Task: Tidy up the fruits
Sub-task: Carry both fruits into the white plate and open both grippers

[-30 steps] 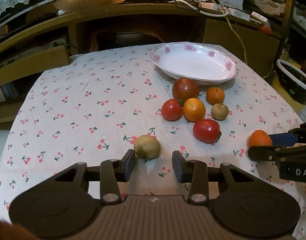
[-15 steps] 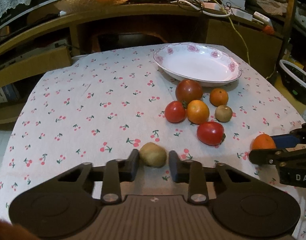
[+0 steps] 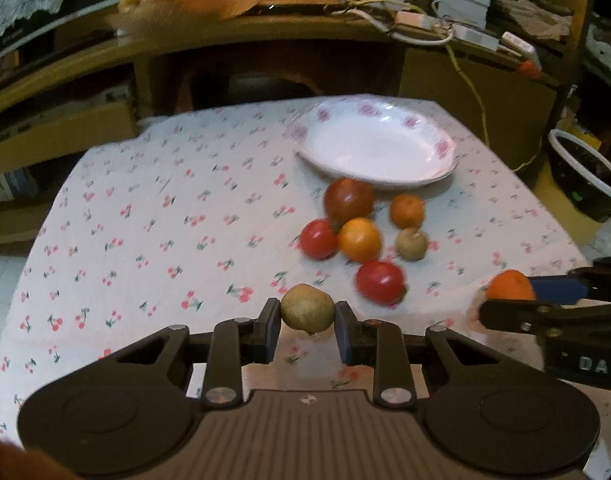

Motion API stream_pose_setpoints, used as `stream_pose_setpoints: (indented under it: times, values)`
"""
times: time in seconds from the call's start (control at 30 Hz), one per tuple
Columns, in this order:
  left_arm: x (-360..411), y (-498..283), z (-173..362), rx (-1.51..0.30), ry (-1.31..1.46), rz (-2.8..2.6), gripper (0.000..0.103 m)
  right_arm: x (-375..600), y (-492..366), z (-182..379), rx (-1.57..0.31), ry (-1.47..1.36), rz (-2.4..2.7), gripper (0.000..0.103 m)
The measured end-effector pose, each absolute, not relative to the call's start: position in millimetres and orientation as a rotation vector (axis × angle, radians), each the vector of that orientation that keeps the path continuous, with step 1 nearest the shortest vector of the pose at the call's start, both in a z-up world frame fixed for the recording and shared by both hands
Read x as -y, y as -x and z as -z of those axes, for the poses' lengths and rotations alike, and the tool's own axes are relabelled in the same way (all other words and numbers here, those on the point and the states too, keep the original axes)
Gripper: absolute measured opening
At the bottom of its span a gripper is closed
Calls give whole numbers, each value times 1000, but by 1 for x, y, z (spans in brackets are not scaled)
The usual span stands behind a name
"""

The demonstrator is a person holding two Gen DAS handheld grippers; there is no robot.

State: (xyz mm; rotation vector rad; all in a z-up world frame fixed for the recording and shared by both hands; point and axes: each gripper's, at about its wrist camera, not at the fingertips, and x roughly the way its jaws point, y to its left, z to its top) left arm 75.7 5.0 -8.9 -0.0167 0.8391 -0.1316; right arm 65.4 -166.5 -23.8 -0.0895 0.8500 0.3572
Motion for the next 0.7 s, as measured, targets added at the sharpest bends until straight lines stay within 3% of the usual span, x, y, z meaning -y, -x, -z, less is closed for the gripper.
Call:
stream_pose_setpoints:
  times: [0.33,0.7]
  values:
    - [10,-116,-21,-803,8,193,34,172,-95,-3,-795,24,-329,34]
    - [22,-168,-18,-794,20,226,34,171,-148,-7,-782,39,-305,34]
